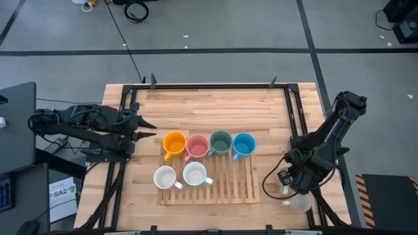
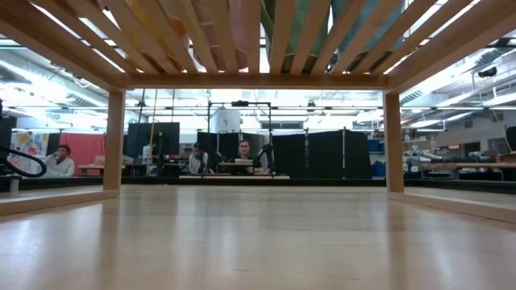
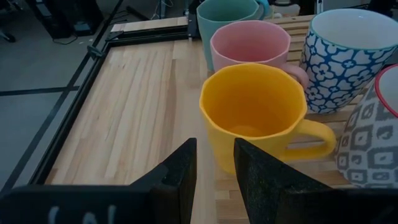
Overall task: Place coffee mugs
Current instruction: Put the red patterned mug on the shelf
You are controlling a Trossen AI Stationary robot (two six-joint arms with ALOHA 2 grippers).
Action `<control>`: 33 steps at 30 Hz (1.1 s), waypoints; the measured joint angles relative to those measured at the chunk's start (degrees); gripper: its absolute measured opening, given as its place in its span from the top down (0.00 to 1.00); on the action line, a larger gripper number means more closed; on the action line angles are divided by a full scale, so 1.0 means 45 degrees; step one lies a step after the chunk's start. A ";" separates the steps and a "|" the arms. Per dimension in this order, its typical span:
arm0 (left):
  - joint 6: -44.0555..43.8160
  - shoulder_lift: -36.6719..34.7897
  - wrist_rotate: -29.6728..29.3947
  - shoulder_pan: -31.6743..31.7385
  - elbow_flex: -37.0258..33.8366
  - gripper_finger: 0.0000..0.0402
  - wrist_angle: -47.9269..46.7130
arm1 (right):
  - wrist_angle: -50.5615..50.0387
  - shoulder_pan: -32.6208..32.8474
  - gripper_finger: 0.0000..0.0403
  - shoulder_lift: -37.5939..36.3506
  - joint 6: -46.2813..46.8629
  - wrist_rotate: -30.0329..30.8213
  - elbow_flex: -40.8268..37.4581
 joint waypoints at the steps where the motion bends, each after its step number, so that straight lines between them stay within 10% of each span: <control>1: -0.0003 0.0000 0.0000 -0.0003 0.0000 0.72 0.0000 | -0.0004 -0.0097 0.93 -0.0174 -0.0150 0.0009 0.0002; 18: 0.0002 0.0000 0.0000 -0.0002 0.0000 0.72 0.0000 | 0.3318 -0.1583 0.93 -0.3162 -0.3983 0.0525 0.0193; 33: 0.0006 0.0000 0.0000 -0.0002 0.0000 0.72 0.0000 | 0.1112 -0.2533 0.93 -0.2836 -0.6245 0.1368 0.4607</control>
